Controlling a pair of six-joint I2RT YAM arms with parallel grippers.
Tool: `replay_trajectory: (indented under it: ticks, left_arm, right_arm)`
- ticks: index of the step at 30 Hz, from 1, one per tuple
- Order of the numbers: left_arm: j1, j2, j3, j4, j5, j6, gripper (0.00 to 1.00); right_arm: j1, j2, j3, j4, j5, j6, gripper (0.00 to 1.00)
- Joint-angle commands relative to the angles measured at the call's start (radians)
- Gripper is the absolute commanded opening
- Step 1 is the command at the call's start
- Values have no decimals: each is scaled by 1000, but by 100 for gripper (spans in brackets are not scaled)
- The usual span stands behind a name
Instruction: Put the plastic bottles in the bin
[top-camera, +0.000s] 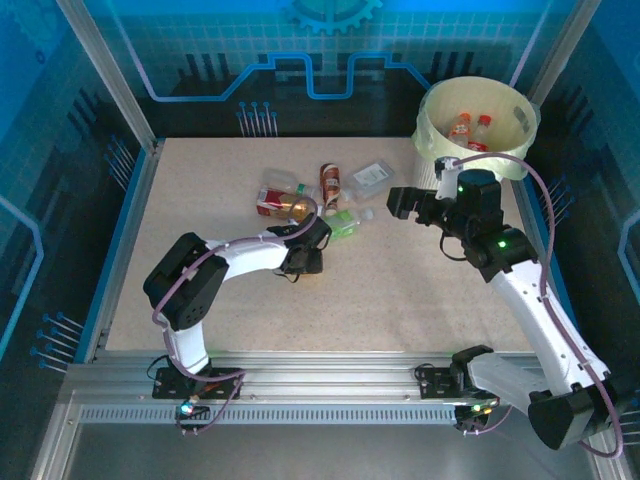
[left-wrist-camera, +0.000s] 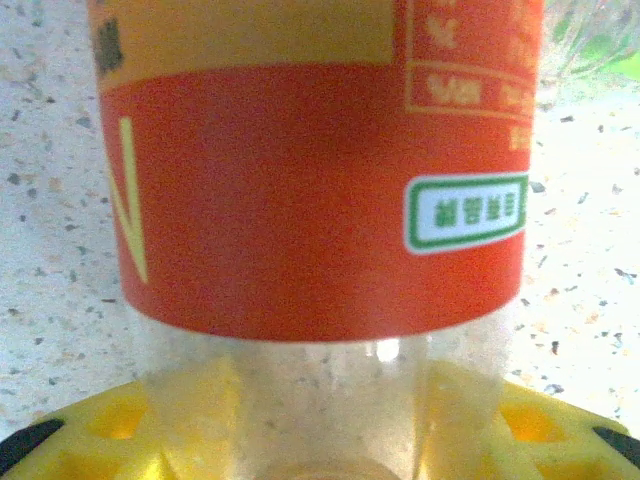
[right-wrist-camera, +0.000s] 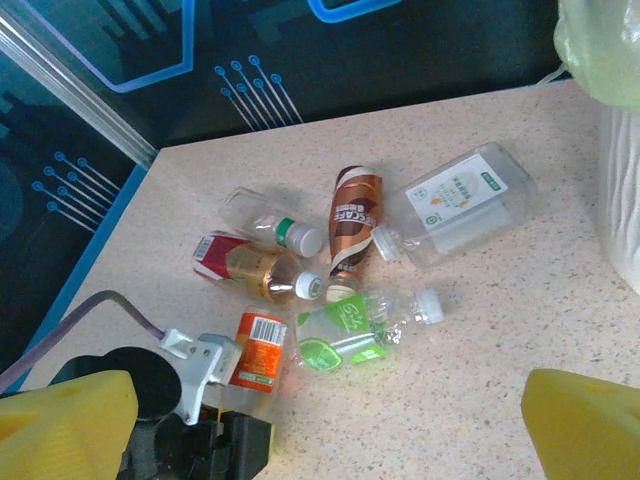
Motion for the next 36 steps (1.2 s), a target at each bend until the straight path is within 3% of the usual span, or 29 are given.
replay_trajectory:
  ticks: [1, 10, 19, 29, 36]
  left_arm:
    - [-9, -23, -41, 51, 14, 23, 34]
    - [-25, -196, -162, 198, -1, 62, 26]
    - [-30, -435, -284, 409, 103, 147, 24]
    - [-28, -594, -294, 588, 387, 195, 25]
    - [-29, -636, -295, 701, 505, 164, 25]
  right_arm:
    - [8, -28, -9, 11, 44, -36, 100]
    - [7, -29, -28, 53, 32, -13, 100]
    - [8, 0, -8, 65, -25, -8, 100]
    - [11, 50, 37, 76, -252, -34, 100]
    - [39, 97, 63, 126, -441, -24, 100]
